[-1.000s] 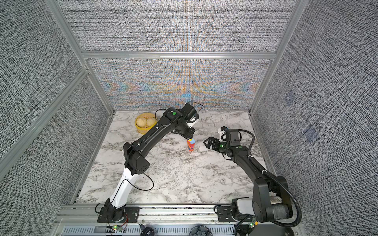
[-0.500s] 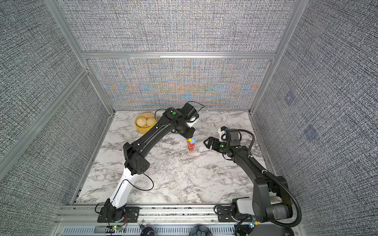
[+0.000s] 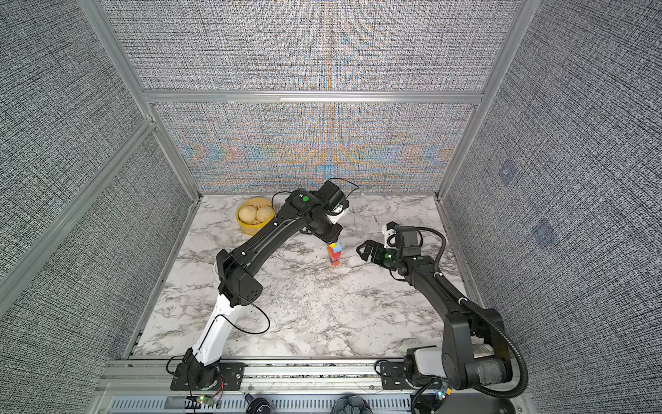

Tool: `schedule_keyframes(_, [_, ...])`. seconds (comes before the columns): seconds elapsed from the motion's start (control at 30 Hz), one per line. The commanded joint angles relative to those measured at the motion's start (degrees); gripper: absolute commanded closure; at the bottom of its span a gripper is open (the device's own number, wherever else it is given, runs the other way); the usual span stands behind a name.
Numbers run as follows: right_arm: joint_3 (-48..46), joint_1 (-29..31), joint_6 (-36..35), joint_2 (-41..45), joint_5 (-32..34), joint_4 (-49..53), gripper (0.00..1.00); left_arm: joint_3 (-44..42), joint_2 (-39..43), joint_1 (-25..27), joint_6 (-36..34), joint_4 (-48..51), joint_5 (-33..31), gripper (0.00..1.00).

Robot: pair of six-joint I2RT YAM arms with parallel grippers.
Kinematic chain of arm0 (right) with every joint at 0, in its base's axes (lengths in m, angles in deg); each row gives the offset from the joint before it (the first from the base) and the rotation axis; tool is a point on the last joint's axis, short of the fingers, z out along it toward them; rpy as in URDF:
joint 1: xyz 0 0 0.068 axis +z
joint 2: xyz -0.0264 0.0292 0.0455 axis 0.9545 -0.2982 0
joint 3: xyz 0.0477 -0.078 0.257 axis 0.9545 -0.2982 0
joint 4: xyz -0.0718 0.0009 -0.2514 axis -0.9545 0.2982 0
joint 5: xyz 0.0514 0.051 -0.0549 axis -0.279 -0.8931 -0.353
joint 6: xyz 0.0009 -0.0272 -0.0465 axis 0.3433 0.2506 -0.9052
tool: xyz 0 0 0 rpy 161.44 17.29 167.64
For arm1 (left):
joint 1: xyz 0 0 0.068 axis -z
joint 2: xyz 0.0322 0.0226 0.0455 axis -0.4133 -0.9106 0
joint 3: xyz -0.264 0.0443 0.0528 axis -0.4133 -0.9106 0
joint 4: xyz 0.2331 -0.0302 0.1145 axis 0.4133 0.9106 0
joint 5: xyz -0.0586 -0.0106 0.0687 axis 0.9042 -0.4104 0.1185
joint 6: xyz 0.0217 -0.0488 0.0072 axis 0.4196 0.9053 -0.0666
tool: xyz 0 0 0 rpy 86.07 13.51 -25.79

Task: Build the wood block tower
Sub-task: 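Lower the yellow cylinder onto the light blue block with the left gripper, then open and raise the left gripper while the right gripper swings toward the far wall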

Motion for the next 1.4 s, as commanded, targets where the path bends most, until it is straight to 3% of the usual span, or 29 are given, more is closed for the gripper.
schedule_keyframes(0.0, [-0.1,0.1,-0.1,0.1,-0.6,-1.1,0.01,0.0,-0.1,-0.1,-0.2,-0.5,0.3,0.67])
schedule_keyframes(0.87, [-0.2,0.2,-0.1,-0.3,-0.8,-1.3,0.01,0.0,0.6,-0.1,-0.1,-0.9,-0.1,0.7])
schedule_keyframes(1.07, [-0.1,0.1,-0.1,-0.3,-0.8,-1.3,0.01,-0.2,0.9,-0.1,-0.1,-0.7,-0.6,0.62])
schedule_keyframes(1.37, [-0.1,0.1,-0.2,-0.3,-0.7,-1.2,0.01,-1.1,1.5,-0.1,0.2,-1.4,-0.7,0.59])
